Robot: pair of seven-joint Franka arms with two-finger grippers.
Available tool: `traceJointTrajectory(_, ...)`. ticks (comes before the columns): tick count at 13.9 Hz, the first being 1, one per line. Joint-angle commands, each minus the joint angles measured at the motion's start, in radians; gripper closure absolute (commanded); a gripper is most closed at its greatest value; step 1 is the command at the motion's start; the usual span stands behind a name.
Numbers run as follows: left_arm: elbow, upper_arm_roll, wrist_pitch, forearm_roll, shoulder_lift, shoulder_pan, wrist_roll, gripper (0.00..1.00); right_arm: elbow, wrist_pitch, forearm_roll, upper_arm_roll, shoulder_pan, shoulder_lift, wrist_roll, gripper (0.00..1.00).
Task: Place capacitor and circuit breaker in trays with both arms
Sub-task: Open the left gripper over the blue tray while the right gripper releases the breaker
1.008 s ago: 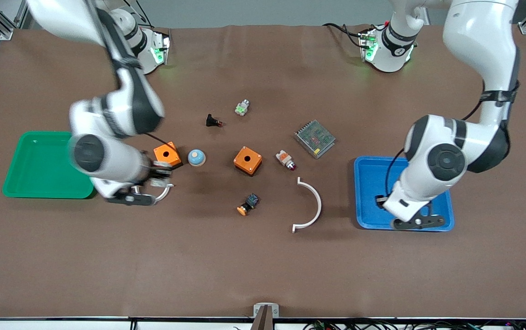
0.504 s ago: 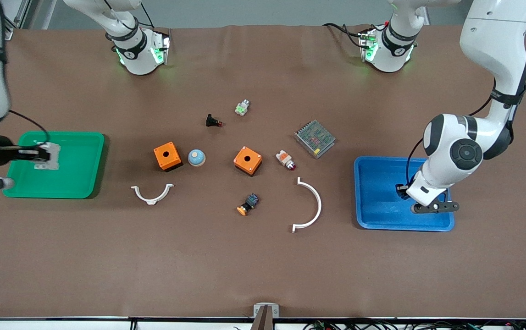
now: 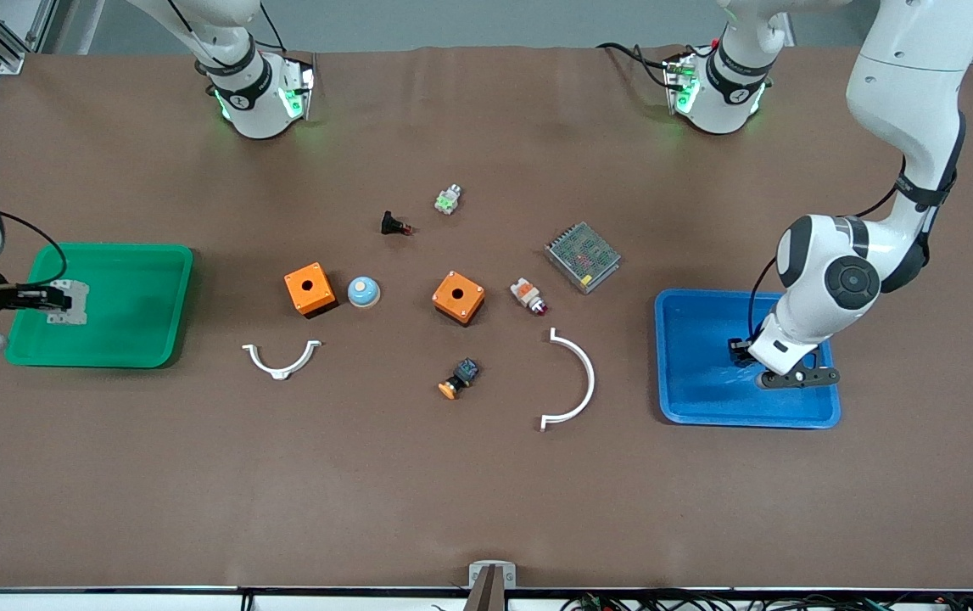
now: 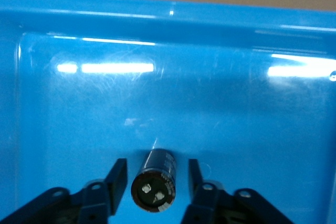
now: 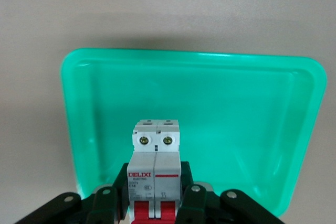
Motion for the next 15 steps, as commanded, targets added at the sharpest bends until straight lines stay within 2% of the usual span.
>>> traceJointTrajectory(1, 0.044, -0.008, -0.027, 0.013, -0.046, 0.01, 0.011, 0.0, -0.073, 0.125, -0.02, 0.023, -0.032, 0.016, -0.01, 0.72)
traceJointTrajectory(4, 0.136, -0.01, -0.135, 0.014, -0.141, 0.01, 0.012, 0.0, -0.102, 0.195, -0.02, 0.023, -0.041, 0.055, -0.01, 0.72)
traceJointTrajectory(7, 0.292, -0.013, -0.351, 0.001, -0.219, 0.008, 0.014, 0.0, -0.134, 0.246, -0.02, 0.023, -0.046, 0.058, -0.01, 0.69)
traceJointTrajectory(8, 0.329, -0.014, -0.411, 0.001, -0.239, 0.008, 0.014, 0.0, -0.134, 0.245, -0.02, 0.022, -0.047, 0.061, -0.008, 0.58)
traceJointTrajectory(10, 0.392, -0.016, -0.532, -0.001, -0.277, 0.008, 0.02, 0.0, -0.13, 0.232, -0.02, 0.023, -0.047, 0.059, -0.008, 0.0)
traceJointTrajectory(12, 0.438, -0.025, -0.652, -0.004, -0.322, 0.008, 0.053, 0.0, -0.114, 0.194, -0.019, 0.025, -0.041, 0.03, 0.001, 0.0)
traceJointTrajectory(15, 0.455, -0.011, -0.784, -0.125, -0.414, 0.031, 0.171, 0.0, -0.09, 0.127, -0.004, 0.038, 0.017, -0.026, 0.095, 0.01)
